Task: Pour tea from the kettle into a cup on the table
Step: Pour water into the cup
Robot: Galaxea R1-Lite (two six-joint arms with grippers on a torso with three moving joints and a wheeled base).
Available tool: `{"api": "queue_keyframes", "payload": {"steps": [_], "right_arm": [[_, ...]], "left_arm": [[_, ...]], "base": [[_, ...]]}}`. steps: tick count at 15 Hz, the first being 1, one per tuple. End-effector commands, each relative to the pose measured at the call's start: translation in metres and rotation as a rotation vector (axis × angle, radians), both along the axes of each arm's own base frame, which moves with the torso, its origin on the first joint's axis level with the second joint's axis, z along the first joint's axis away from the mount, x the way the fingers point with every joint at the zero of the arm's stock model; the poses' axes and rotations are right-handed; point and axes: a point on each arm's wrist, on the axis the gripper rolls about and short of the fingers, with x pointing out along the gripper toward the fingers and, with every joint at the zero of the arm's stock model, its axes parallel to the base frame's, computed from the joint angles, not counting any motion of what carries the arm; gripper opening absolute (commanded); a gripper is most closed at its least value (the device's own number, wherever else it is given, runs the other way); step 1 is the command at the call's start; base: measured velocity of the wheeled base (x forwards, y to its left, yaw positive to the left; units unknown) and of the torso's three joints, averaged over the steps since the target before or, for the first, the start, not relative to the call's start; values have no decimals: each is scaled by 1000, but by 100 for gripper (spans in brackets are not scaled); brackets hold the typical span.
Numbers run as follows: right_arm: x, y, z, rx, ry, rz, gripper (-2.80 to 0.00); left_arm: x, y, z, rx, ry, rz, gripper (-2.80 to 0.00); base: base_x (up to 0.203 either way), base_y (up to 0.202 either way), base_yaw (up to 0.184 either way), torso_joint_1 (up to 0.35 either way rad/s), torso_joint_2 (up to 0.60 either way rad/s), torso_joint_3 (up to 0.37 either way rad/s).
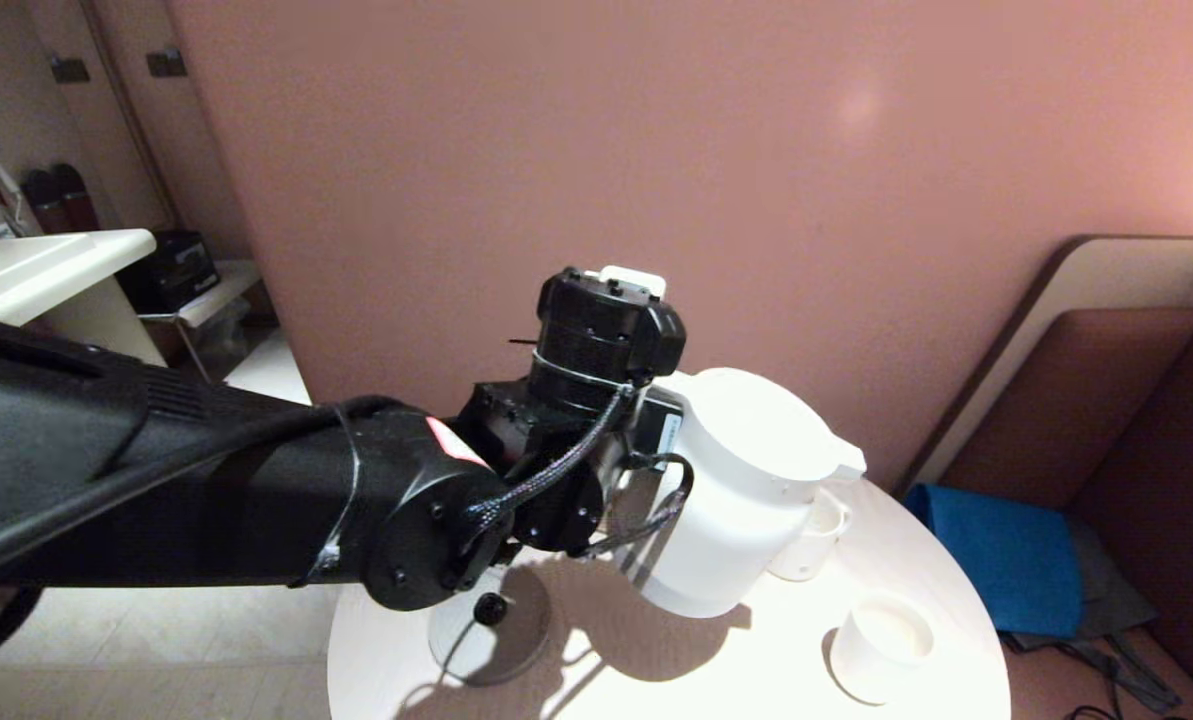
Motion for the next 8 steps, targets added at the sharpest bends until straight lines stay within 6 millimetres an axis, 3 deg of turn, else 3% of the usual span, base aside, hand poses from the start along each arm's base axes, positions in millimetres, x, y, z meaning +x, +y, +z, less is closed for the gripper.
{"api": "queue_keyframes", "payload": {"steps": [1,8], "right_arm": [[0,0,0,-1,1,1,-280],[0,0,0,-1,1,1,-280]], "left_arm": [[6,-22,-10,28,-3,-8,-280],[8,-55,-17,105,-22,-51,-280]], "base": [[0,0,0,0,0,0],[0,0,0,0,0,0]]}}
